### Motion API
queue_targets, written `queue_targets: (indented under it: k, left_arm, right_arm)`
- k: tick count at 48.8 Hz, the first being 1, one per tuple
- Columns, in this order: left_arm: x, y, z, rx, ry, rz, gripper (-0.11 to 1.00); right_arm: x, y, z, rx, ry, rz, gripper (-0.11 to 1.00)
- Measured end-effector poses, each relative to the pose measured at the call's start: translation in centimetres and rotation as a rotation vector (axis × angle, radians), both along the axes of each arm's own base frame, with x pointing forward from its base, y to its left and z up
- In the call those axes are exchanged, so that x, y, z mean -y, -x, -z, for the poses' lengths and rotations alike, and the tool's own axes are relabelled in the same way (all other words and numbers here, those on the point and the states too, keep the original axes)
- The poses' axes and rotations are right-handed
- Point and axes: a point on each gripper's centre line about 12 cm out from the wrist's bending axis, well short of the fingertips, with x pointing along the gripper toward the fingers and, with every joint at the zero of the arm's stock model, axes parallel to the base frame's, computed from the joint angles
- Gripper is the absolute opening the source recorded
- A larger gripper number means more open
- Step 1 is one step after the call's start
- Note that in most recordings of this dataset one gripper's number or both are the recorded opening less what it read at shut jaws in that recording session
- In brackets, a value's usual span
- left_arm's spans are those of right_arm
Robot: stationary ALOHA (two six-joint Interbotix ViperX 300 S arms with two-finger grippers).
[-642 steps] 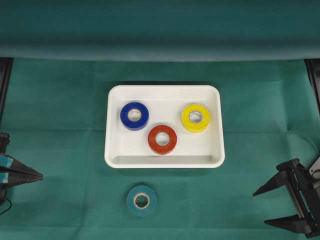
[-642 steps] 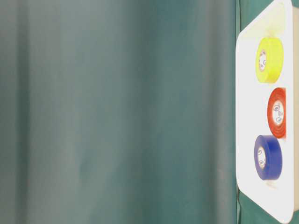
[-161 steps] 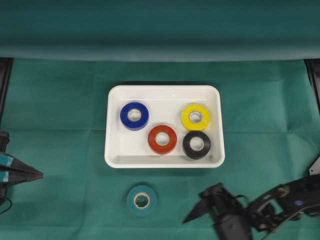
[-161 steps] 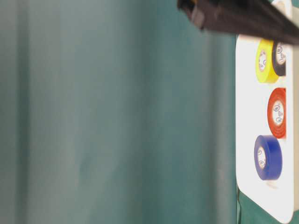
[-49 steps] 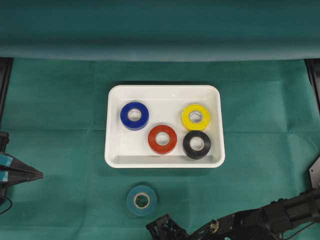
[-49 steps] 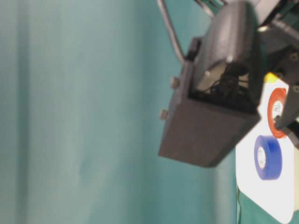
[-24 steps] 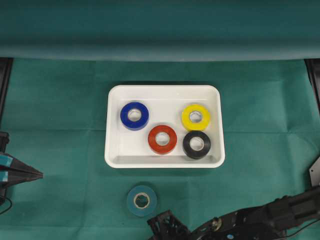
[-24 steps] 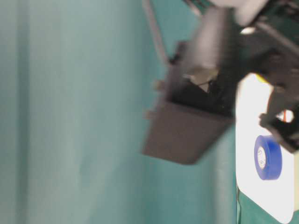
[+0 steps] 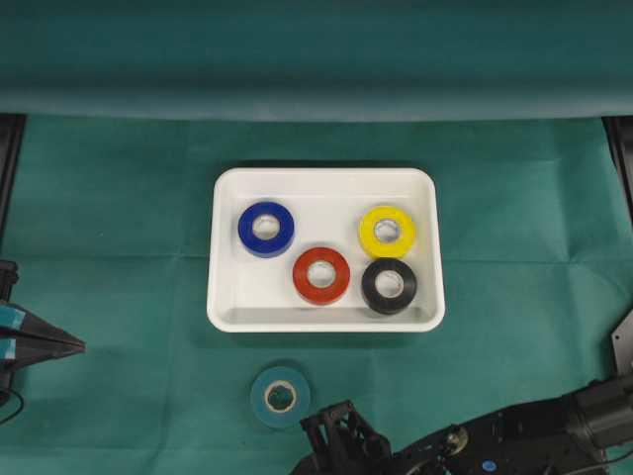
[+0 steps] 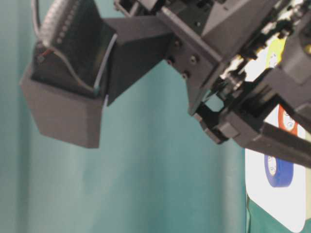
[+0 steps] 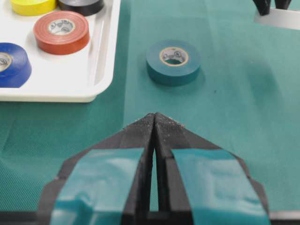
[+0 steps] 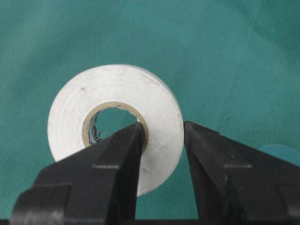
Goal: Put the tape into the white case with the right arm.
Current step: 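Lift the white roll and carry it to the tray's lower left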
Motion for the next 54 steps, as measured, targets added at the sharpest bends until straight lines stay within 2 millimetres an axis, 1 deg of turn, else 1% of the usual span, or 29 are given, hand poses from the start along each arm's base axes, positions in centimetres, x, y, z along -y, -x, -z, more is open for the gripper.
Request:
queue_targets:
  k: [12, 19, 25, 33, 51, 54]
  left_arm:
    - [0.0, 0.0, -0.1, 0.002, 0.0, -0.002, 0.0]
    - [0.0, 0.0, -0.1, 0.002, -0.002, -0.001, 0.0]
    - [0.0, 0.0, -0.1, 0.002, 0.0, -0.002, 0.0]
    - [0.0, 0.0, -0.1, 0.002, 0.0, 0.0, 0.0]
    - [0.0, 0.0, -0.1, 0.002, 0.001, -0.002, 0.0]
    - [0.0, 0.0, -0.1, 0.002, 0.0, 0.0, 0.0]
  right_arm:
    - [0.0, 0.0, 0.0, -0.001, -0.001, 0.003, 0.02]
    - [1.1, -0.2, 0.0, -0.011, 0.012, 0.032, 0.02]
    - [3.3, -0.6, 0.1, -0.037, 0.043, 0.098, 0.02]
    - [6.9, -1.4, -0.2, -0.046, 0.061, 0.19, 0.02]
    - [14.5, -2.4, -1.0, -0.005, 0.067, 0.323, 0.02]
    - [16.0, -2.4, -1.2, 0.007, 0.064, 0.347, 0.02]
